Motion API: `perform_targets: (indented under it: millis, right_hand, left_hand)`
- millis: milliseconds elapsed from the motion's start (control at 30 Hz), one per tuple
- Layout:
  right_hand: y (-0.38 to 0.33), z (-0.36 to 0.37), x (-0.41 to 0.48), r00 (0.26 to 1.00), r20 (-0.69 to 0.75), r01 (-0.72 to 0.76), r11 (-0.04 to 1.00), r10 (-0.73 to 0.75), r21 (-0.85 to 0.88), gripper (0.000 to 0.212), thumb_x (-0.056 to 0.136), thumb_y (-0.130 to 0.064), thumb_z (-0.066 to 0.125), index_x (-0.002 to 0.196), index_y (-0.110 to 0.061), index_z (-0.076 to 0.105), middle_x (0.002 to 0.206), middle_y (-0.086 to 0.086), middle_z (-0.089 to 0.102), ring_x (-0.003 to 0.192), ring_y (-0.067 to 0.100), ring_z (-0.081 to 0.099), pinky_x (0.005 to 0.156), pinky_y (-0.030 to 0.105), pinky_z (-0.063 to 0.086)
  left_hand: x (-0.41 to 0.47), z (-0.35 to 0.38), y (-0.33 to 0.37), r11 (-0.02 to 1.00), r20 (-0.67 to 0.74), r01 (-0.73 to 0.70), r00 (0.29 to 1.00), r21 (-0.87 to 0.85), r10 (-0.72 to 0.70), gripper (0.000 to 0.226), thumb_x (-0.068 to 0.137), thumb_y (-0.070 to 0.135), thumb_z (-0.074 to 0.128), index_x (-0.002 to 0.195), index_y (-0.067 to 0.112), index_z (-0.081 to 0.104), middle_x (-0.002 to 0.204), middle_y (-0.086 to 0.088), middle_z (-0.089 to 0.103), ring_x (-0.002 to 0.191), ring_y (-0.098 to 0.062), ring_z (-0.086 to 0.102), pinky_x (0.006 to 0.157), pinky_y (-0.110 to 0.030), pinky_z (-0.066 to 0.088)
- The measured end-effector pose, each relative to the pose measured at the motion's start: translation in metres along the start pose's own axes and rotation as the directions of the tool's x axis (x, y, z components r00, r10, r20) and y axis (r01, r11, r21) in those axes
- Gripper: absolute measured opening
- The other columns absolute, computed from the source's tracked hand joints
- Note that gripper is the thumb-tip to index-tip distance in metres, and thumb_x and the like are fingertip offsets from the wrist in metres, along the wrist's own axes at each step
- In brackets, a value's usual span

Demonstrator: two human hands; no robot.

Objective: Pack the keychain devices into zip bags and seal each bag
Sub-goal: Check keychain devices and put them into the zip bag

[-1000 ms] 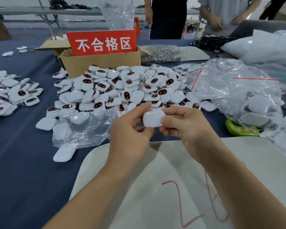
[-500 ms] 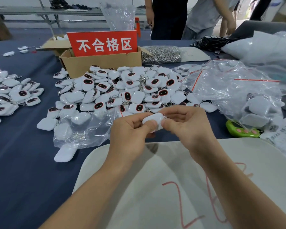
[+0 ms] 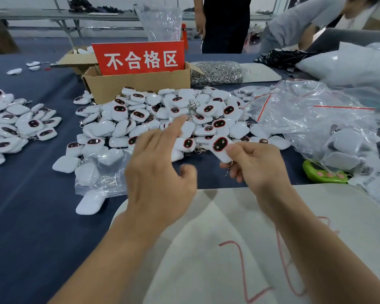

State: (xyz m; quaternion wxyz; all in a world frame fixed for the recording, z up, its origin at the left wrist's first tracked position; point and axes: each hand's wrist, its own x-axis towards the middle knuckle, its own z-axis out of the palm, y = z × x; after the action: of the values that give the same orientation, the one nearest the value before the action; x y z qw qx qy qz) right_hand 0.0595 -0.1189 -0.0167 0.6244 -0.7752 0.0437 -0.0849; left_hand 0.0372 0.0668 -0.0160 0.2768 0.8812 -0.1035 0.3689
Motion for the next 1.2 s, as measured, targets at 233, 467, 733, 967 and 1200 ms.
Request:
perform_targets:
  millis: [233,467,733,967,1200]
  right_hand:
    - [-0.001,0.001,-0.002,0.997,0.024,-0.072,0.996,0.074,-0.055,0.025,0.097,-0.034,0.063,0.076,-0.034,0.075,0.055,-0.005,0.068,0.048,0.003,0.052,0.050,0.018,0.042]
    - [-0.001,0.002,-0.003,0.994,0.046,-0.097,0.993,0.100,-0.064,0.028,0.094,-0.036,0.066,0.072,-0.020,0.073,0.057,-0.003,0.066,0.043,0.007,0.043,0.049,0.021,0.039]
    - [-0.002,0.019,-0.012,0.983,0.184,-0.002,0.997,0.016,-0.079,0.024,0.071,-0.043,0.081,0.064,-0.021,0.074,0.056,0.001,0.070,0.042,0.005,0.048,0.044,0.018,0.039]
    - [0.004,0.039,-0.015,0.971,0.224,0.096,0.995,-0.088,-0.024,0.025,0.091,-0.008,0.060,0.076,-0.020,0.074,0.074,0.003,0.076,0.071,0.023,0.069,0.076,0.045,0.057]
    - [-0.004,0.034,-0.015,0.879,0.476,-0.156,0.928,-0.026,0.339,0.041,0.085,0.022,0.047,0.102,-0.004,0.074,0.098,0.012,0.079,0.091,0.019,0.073,0.079,0.025,0.058]
  left_hand:
    - [0.006,-0.009,-0.045,0.954,0.469,0.140,0.846,0.267,-0.255,0.122,0.055,0.044,0.060,0.163,0.035,0.005,0.165,0.005,0.032,0.153,-0.016,0.023,0.118,-0.035,0.020]
    - [0.004,-0.006,-0.050,0.954,0.427,0.266,0.853,0.142,-0.301,0.123,0.063,0.016,0.073,0.161,0.043,0.003,0.078,0.016,0.057,0.091,-0.019,0.045,0.078,-0.033,0.034]
    - [-0.012,0.013,0.003,0.930,0.473,0.327,0.854,-0.167,-0.216,0.128,0.064,0.018,0.080,0.158,0.052,0.000,0.116,0.020,0.055,0.109,-0.009,0.057,0.086,-0.028,0.043]
    - [-0.013,0.013,0.024,0.931,0.462,0.243,0.882,-0.273,-0.094,0.111,0.058,0.015,0.048,0.162,0.038,0.014,0.137,0.021,0.049,0.129,-0.006,0.047,0.110,-0.025,0.038]
    - [-0.012,0.014,0.009,0.922,0.374,0.275,0.913,-0.274,-0.162,0.098,0.078,-0.003,0.040,0.154,0.055,0.020,0.131,0.030,0.055,0.114,0.010,0.052,0.097,-0.002,0.034]
